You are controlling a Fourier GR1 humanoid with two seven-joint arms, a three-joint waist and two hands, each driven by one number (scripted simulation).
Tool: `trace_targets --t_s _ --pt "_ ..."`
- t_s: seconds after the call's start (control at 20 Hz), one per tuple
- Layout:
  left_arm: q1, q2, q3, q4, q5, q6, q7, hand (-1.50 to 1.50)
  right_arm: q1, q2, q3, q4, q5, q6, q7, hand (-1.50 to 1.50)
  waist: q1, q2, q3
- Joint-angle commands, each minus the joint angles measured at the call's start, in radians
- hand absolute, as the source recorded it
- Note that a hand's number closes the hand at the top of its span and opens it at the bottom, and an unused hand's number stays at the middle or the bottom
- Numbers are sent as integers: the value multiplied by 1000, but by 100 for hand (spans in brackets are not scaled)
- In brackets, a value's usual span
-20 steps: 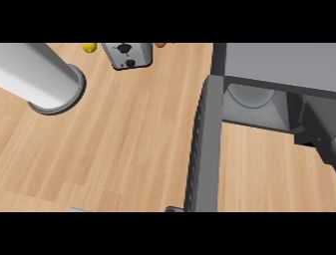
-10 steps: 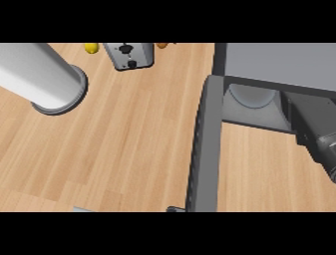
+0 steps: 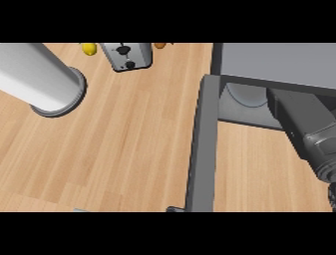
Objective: Pick up the milk, place it into the microwave and close the microwave
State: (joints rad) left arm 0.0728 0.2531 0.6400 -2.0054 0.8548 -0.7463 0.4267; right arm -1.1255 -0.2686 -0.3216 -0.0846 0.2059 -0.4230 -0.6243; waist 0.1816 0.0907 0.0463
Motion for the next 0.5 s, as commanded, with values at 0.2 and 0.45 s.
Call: trace_targets --t_s 0.2,0.45 --pt "34 -30 -19 38 -11 -37 -3 -150 -79 46 -8 -15 -6 -114 36 -150 -20 -40 -45" --pt "39 -70 -42 26 -49 -54 -15 -150 -59 9 26 7 27 -78 25 -150 -52 -41 -45"
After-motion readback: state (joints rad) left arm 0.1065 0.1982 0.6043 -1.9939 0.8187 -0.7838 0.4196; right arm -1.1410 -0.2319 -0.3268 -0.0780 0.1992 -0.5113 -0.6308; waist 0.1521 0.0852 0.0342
